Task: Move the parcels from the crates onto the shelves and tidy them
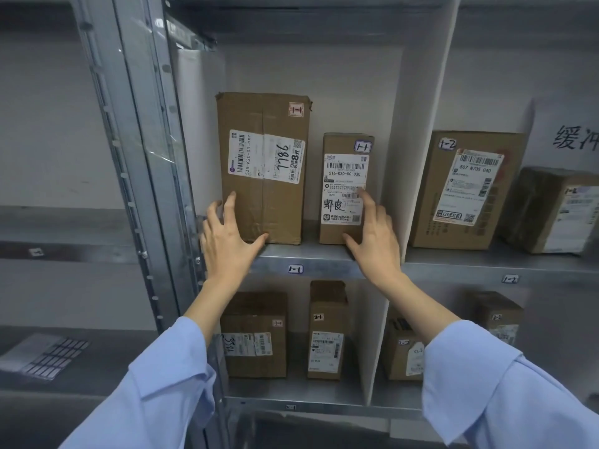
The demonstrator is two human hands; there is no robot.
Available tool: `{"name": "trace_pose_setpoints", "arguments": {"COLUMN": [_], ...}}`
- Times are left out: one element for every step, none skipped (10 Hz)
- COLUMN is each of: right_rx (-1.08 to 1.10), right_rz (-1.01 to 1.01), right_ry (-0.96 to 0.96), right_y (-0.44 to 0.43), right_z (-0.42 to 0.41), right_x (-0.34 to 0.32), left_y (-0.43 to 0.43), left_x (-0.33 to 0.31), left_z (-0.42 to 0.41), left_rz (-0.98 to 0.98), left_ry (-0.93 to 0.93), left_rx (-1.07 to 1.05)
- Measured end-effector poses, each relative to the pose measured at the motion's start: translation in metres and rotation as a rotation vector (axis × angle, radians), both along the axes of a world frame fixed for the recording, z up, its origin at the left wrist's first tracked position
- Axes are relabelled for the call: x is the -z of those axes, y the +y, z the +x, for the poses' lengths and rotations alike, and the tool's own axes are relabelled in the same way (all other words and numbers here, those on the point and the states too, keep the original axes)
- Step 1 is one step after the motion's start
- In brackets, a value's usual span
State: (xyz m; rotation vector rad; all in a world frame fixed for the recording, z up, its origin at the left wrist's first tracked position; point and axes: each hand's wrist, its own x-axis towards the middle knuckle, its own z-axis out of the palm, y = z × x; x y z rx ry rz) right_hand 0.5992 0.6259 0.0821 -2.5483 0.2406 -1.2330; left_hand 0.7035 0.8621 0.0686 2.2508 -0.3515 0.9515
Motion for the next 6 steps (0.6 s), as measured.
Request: {"name": "trace_pose_setpoints", "arguments": {"right_rx": [0.004,0.010,0.000,0.000,0.005,0.029], "right_rz": [0.001,-0.004,-0.005,-0.004,-0.040,-0.091], "right_ry": [0.011,0.026,0.030,0.032,0.030,0.058], "right_y": [-0.004,-0.005,-0.006,-0.004,0.000,0.006], "right_z": [0.002,0.002,0.000,-0.005,-0.014,-0.025], "right_x": [0.001,0.000,0.000,-0.004,-0.005,-0.008], "left_y": [-0.002,-0.002,0.001,0.005,0.012,0.017], "left_x": [0.000,0.001,0.003,-0.002,-0.006,-0.014], "left_z": [0.003,-0.001,-0.002,-0.011,-0.023,-0.038], "left_rz": [0.007,0.022,0.049,0.092,0.147,0.235], "left_ry": [0.001,0.010,0.002,-0.001,-0.046,-0.052], "left_rx": [-0.007,-0.022,-0.029,-0.049,-0.028,-0.051]}}
